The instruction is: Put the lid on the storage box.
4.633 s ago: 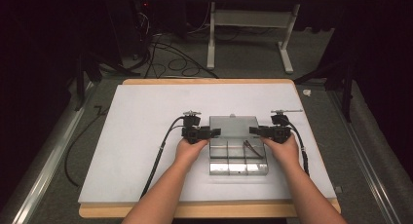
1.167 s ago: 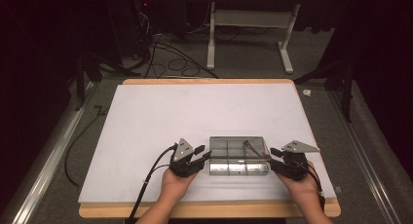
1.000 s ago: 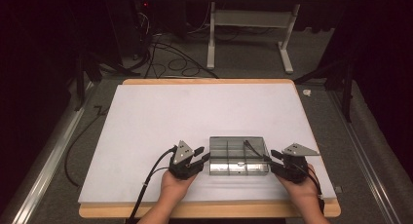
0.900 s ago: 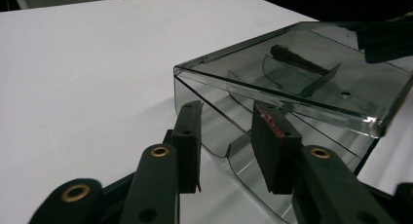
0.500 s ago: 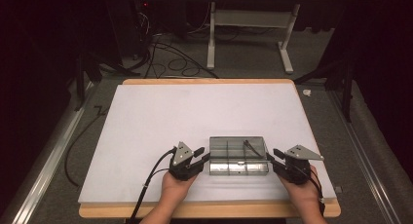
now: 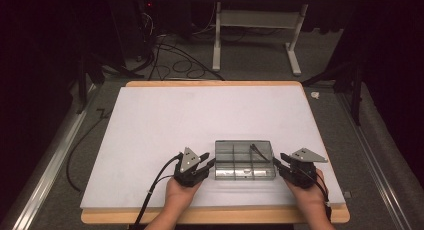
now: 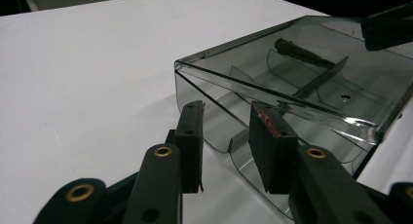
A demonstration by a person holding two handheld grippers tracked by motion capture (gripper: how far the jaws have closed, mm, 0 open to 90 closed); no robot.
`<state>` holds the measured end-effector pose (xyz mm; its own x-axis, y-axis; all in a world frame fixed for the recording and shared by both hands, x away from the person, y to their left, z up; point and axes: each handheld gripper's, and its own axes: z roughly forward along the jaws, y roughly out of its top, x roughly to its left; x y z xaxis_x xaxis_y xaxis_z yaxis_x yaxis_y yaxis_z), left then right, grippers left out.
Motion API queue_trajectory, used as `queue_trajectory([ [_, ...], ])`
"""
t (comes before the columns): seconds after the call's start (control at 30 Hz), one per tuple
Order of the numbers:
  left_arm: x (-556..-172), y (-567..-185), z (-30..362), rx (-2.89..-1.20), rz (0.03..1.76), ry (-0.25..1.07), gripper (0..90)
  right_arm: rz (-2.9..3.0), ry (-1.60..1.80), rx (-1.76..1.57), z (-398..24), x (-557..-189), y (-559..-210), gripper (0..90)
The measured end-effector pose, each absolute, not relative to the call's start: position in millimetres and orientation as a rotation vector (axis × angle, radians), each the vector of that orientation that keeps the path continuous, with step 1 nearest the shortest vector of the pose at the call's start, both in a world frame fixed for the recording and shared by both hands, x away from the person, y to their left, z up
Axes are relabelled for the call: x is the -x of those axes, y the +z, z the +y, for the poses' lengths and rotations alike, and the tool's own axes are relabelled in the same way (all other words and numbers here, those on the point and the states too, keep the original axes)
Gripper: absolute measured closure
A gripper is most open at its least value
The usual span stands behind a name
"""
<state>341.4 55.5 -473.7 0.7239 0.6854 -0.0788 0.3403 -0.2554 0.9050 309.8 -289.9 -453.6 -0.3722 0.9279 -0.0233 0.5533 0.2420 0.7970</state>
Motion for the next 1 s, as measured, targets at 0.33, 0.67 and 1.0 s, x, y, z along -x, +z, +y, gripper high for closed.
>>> queue_trajectory([
  [0.33, -341.0, -476.3, 53.4, -1.901, 0.807, 0.404, 67.6, 2.031, 0.961, -1.355, -290.2, -309.0, -457.2, 66.7],
  [0.67, -340.1, -477.5, 50.9, -1.938, 0.819, 0.417, 68.5, 2.035, 0.956, -1.376, -289.9, -307.2, -459.7, 68.1],
  [1.0, -340.3, -477.6, 51.2, -1.953, 0.822, 0.410, 68.8, 2.040, 0.954, -1.382, -290.6, -307.0, -461.4, 68.1],
])
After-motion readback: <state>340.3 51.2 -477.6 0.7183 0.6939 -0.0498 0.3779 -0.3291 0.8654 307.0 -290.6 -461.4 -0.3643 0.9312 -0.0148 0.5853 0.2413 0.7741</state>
